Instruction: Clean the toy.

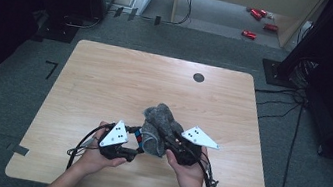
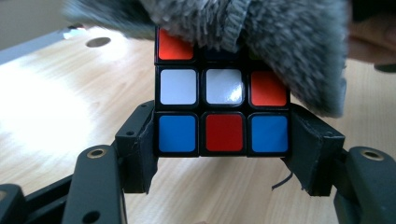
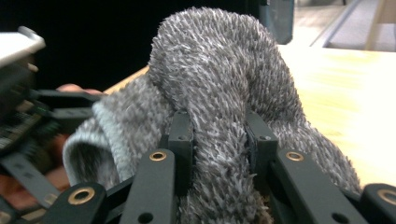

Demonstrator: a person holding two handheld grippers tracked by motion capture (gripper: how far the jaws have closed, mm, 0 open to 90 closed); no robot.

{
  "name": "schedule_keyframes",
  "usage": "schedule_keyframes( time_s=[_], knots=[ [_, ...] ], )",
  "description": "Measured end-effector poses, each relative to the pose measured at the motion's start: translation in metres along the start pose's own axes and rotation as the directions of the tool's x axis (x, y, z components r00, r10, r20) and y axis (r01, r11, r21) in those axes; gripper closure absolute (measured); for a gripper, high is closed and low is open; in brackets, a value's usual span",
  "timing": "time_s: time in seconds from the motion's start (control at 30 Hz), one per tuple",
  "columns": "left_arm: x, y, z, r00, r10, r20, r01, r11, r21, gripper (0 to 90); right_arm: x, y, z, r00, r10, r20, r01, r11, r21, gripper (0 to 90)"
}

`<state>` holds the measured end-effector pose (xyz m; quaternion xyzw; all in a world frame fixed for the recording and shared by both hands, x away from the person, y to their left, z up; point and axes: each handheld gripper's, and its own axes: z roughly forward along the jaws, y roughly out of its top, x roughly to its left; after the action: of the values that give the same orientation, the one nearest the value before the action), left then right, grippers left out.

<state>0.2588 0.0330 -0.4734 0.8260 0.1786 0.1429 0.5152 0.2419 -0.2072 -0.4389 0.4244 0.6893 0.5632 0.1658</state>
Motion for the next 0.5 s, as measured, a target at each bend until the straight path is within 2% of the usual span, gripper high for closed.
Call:
schedule_keyframes(
  time_s=[0.1, 0.3, 0.4, 0.5],
  knots=[
    [-0.005, 0.001, 0.003, 0.9999, 0.013, 0.008, -0.013, 0.9999, -0.001, 35.8, 0.003, 0.002, 0.0, 0.9999, -0.014, 0.003, 0.014, 0.9999, -0.008, 69.9],
    [0.0, 0.001, -0.001, 1.0, 0.003, -0.007, -0.003, 1.0, -0.005, 35.8, -0.011, -0.006, 0.001, 0.9994, 0.022, 0.026, -0.022, 0.9997, 0.011, 69.9],
    [0.001, 0.001, -0.001, 1.0, -0.004, -0.007, 0.004, 1.0, -0.005, 35.8, -0.006, -0.004, -0.001, 0.9998, 0.011, 0.016, -0.011, 0.9999, 0.007, 70.0],
    [-0.004, 0.001, 0.003, 1.0, 0.005, 0.005, -0.005, 1.0, 0.001, 35.8, 0.001, 0.001, -0.002, 1.0, -0.005, -0.002, 0.005, 1.0, -0.005, 69.9]
  ],
)
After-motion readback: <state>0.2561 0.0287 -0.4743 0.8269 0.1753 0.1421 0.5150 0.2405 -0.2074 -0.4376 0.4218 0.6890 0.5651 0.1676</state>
